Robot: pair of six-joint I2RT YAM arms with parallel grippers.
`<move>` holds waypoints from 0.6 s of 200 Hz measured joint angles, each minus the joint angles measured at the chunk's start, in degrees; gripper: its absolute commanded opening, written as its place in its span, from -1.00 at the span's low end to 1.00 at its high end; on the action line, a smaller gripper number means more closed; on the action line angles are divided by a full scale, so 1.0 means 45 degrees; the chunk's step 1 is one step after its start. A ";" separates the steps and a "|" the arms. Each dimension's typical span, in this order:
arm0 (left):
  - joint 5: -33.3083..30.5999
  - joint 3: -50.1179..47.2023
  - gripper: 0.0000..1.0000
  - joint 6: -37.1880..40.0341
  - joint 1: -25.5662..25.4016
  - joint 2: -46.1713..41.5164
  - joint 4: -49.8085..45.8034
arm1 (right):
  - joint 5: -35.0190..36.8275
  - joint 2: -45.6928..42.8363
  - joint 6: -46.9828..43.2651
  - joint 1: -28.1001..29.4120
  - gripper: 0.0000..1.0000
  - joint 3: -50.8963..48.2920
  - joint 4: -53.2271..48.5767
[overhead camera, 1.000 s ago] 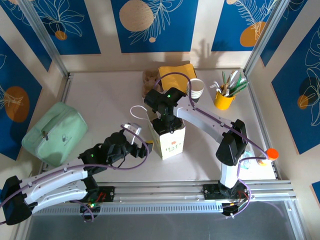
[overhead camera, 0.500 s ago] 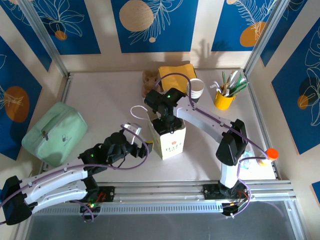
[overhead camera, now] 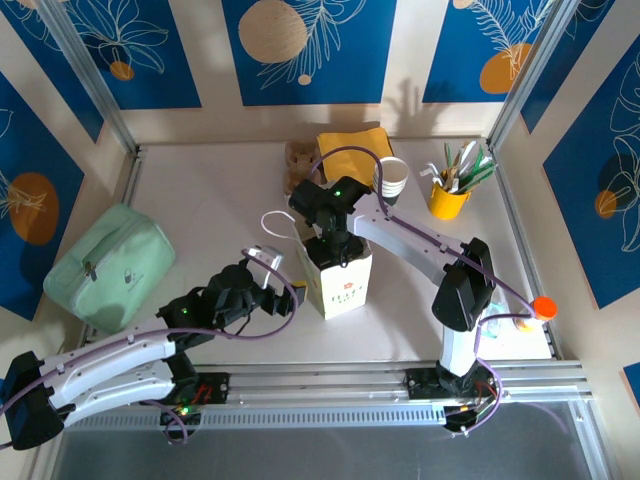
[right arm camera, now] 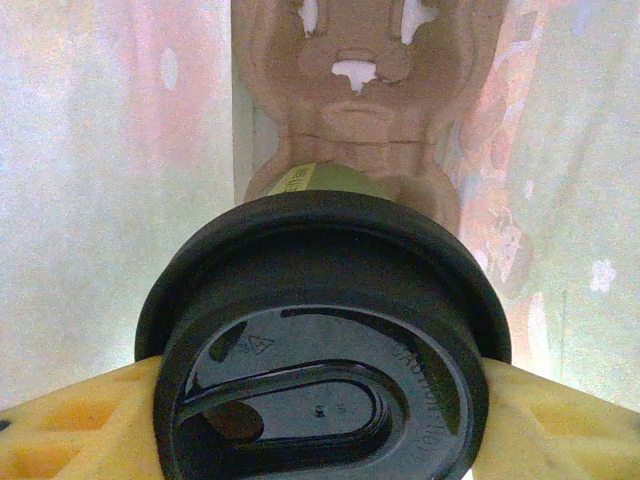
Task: Pack the takeout coffee
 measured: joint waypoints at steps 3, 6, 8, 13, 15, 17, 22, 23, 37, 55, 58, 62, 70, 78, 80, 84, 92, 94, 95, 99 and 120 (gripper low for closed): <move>0.0000 0.0000 0.95 0.0005 0.0000 0.0005 0.0000 | 0.0000 -0.0005 0.0000 0.0000 0.26 0.0000 0.0000; -0.0005 0.0000 0.95 0.0005 0.0000 0.0015 0.0005 | 0.0000 0.0000 0.0000 0.0000 0.26 0.0000 0.0000; -0.0005 0.0000 0.95 0.0005 0.0000 0.0019 0.0005 | 0.0000 0.0000 0.0000 0.0000 0.26 0.0000 0.0000; 0.0000 0.0000 0.95 0.0005 0.0000 0.0044 0.0010 | 0.0000 -0.0005 0.0000 -0.0005 0.26 0.0000 0.0000; 0.0000 0.0000 0.95 0.0005 0.0000 0.0053 0.0010 | 0.0000 0.0000 0.0000 -0.0010 0.26 0.0000 0.0005; -0.0005 0.0000 0.95 0.0005 0.0000 0.0063 0.0010 | 0.0000 0.0000 0.0000 -0.0015 0.26 0.0000 0.0005; 0.0000 0.0000 0.95 0.0005 0.0000 0.0087 0.0000 | 0.0000 0.0000 0.0000 -0.0015 0.26 0.0000 0.0005; 0.0000 0.0000 0.95 0.0005 0.0000 0.0087 -0.0005 | 0.0000 0.0000 0.0000 -0.0015 0.26 0.0000 0.0005; 0.0000 0.0005 0.95 0.0005 0.0000 0.0131 0.0010 | -0.0019 0.0000 0.0000 -0.0024 0.26 0.0000 0.0005; 0.0000 0.0005 0.95 0.0005 0.0000 0.0170 0.0000 | -0.0044 0.0000 0.0000 -0.0049 0.26 0.0000 0.0005; 0.0000 0.0005 0.95 0.0005 0.0000 0.0170 0.0000 | -0.0044 0.0000 0.0000 -0.0049 0.26 0.0000 0.0005; 0.0000 0.0005 0.95 0.0005 0.0000 0.0170 0.0000 | -0.0044 0.0000 0.0000 -0.0053 0.26 0.0000 0.0005; 0.0000 0.0005 0.95 0.0005 0.0000 0.0170 0.0005 | -0.0068 0.0000 0.0000 -0.0068 0.26 0.0000 0.0000; 0.0000 0.0005 0.95 0.0005 0.0000 0.0170 0.0000 | -0.0083 0.0000 0.0000 -0.0073 0.26 0.0000 0.0000; 0.0000 0.0005 0.95 0.0005 0.0000 0.0170 0.0000 | -0.0083 0.0000 0.0000 -0.0073 0.25 0.0000 0.0000; 0.0000 0.0005 0.95 0.0005 0.0000 0.0170 0.0000 | -0.0087 0.0000 0.0000 -0.0073 0.25 0.0000 0.0000; 0.0000 0.0005 0.95 0.0005 0.0000 0.0170 0.0005 | -0.0092 0.0000 0.0000 -0.0073 0.26 0.0000 -0.0005; 0.0000 0.0005 0.95 0.0005 0.0000 0.0170 0.0005 | -0.0092 0.0000 0.0000 -0.0073 0.26 0.0000 -0.0005; 0.0000 0.0005 0.95 0.0005 0.0000 0.0170 0.0005 | -0.0087 0.0000 0.0000 -0.0073 0.26 0.0000 -0.0005; 0.0000 0.0010 0.95 0.0005 0.0000 0.0170 0.0000 | -0.0087 0.0000 0.0000 -0.0073 0.26 0.0000 -0.0010; 0.0000 0.0034 0.95 0.0010 0.0000 0.0248 0.0005 | -0.0087 0.0000 0.0000 -0.0073 0.26 0.0019 -0.0039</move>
